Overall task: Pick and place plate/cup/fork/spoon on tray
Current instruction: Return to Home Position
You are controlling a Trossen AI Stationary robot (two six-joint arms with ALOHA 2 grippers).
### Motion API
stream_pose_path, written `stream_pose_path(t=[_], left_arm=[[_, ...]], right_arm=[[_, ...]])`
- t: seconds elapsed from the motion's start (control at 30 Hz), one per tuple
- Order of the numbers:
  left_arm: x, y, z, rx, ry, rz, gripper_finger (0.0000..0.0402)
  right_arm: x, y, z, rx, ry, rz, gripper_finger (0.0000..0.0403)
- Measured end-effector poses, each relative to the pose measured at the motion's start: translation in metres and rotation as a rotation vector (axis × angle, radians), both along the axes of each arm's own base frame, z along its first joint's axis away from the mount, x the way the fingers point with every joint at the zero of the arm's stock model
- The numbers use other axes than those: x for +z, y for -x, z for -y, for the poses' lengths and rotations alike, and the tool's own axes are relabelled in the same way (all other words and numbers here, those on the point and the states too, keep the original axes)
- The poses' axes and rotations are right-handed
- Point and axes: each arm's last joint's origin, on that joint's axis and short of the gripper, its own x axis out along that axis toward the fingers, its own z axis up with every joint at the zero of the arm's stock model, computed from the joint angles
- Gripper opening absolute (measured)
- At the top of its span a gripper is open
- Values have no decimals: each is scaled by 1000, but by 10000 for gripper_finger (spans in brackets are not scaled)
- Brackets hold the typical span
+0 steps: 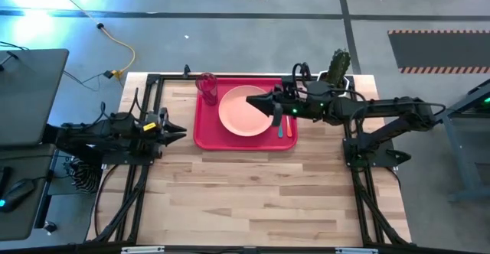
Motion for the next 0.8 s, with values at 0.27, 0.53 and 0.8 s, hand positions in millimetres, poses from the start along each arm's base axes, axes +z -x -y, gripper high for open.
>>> stream_pose_path(t=[0.27,0.53,0.8], left_arm=[[-22,-5,0,-1,1,-2,76],[-44,-11,1,2,66,-38,76],[-47,-12,1,6,104,-50,76]], right_arm=[[12,15,-7,108,38,14,30],[52,74,-3,150,233,135,30],[74,173,-7,88,439,117,30]])
